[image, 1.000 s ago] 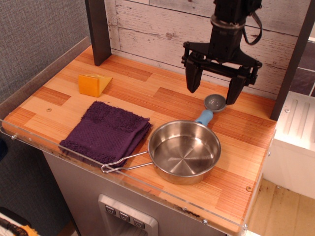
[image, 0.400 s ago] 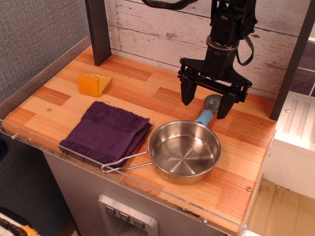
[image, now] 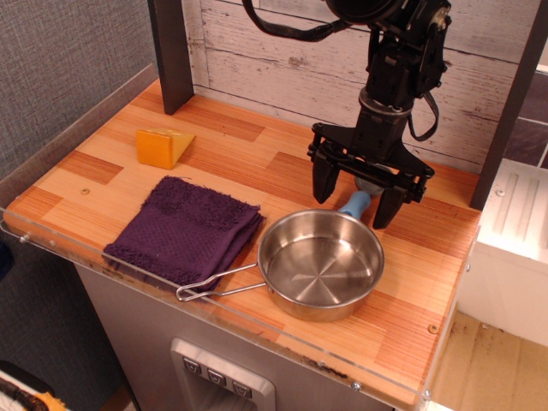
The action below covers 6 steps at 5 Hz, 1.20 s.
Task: Take the spoon and place it on the top of the purple cloth.
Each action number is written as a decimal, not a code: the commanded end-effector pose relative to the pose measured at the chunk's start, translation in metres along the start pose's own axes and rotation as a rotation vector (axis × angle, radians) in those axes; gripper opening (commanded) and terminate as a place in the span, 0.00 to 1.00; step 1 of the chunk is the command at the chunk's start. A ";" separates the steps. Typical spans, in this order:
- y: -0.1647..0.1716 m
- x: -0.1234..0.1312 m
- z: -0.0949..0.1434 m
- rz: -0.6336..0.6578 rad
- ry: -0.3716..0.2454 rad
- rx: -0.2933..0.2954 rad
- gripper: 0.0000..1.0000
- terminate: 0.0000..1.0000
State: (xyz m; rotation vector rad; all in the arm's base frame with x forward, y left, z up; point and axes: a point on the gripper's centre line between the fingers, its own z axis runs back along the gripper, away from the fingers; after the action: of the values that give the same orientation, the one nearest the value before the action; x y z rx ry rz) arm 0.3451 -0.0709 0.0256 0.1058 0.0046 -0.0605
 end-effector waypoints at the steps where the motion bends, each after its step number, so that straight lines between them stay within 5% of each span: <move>1: -0.004 0.003 -0.001 -0.020 -0.024 0.004 0.00 0.00; 4: -0.008 0.009 0.007 -0.128 -0.028 -0.016 0.00 0.00; 5: 0.005 0.023 0.049 -0.168 -0.140 -0.036 0.00 0.00; 6: 0.034 0.028 0.062 -0.184 -0.167 -0.035 0.00 0.00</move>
State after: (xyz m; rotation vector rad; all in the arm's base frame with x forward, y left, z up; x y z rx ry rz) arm 0.3665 -0.0423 0.0658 0.0669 -0.0749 -0.2456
